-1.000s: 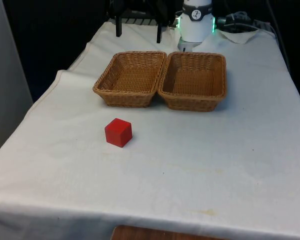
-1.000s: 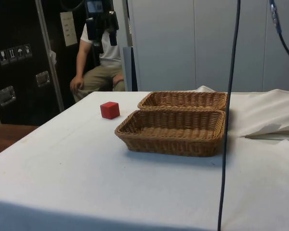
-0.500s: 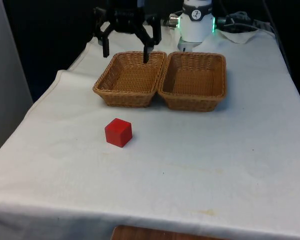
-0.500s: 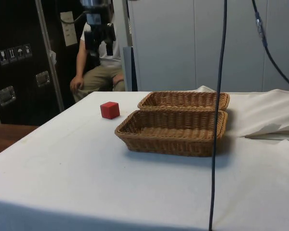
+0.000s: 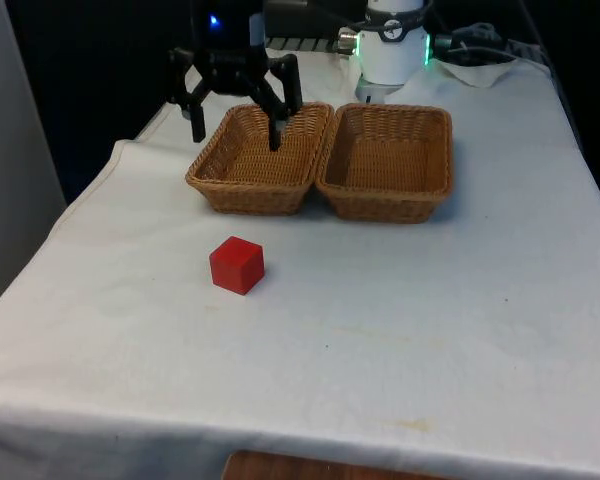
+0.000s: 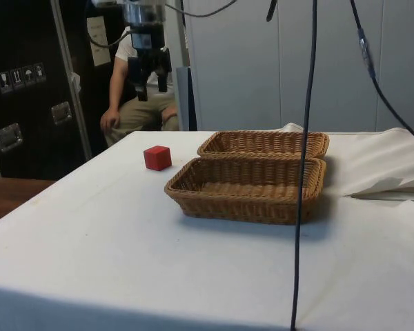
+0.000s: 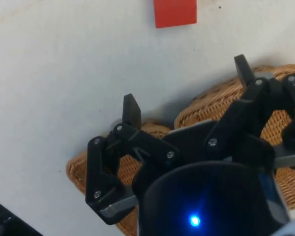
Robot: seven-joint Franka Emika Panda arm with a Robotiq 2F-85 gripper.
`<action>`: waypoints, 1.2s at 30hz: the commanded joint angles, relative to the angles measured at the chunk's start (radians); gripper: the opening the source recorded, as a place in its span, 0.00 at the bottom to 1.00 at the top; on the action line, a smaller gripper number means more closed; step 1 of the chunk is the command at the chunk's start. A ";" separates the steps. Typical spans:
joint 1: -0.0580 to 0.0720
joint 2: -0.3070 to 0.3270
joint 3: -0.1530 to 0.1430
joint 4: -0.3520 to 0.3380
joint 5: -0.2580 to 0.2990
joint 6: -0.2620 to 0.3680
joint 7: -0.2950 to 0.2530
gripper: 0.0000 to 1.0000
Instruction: Pick up the red cube and place it into the right basket.
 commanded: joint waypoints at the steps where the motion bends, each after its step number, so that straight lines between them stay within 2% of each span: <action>1: -0.001 0.005 -0.003 0.001 0.005 0.002 -0.002 1.00; 2: -0.014 0.025 0.002 0.014 0.022 0.007 -0.010 1.00; 5: -0.023 0.061 -0.006 0.036 0.052 0.012 -0.024 1.00; 9: -0.024 0.101 -0.017 0.060 0.085 0.016 -0.035 1.00; 10: -0.016 0.095 -0.024 0.053 0.079 0.017 -0.033 1.00; 11: -0.024 0.111 -0.019 0.068 0.092 0.017 -0.036 1.00; 16: -0.030 0.159 -0.024 0.103 0.125 0.017 -0.036 1.00; 18: -0.030 0.172 -0.025 0.114 0.134 0.016 -0.034 1.00; 19: -0.023 0.166 -0.032 0.105 0.128 0.018 -0.035 1.00; 20: -0.030 0.178 -0.026 0.119 0.138 0.015 -0.033 1.00; 24: -0.031 0.207 -0.028 0.136 0.163 0.018 -0.033 1.00; 28: -0.024 0.218 -0.034 0.136 0.170 0.018 -0.032 1.00; 29: -0.026 0.226 -0.029 0.141 0.176 0.022 -0.027 1.00; 31: -0.019 0.239 -0.029 0.143 0.185 0.026 -0.018 1.00; 36: -0.017 0.261 -0.019 0.146 0.196 0.034 0.000 1.00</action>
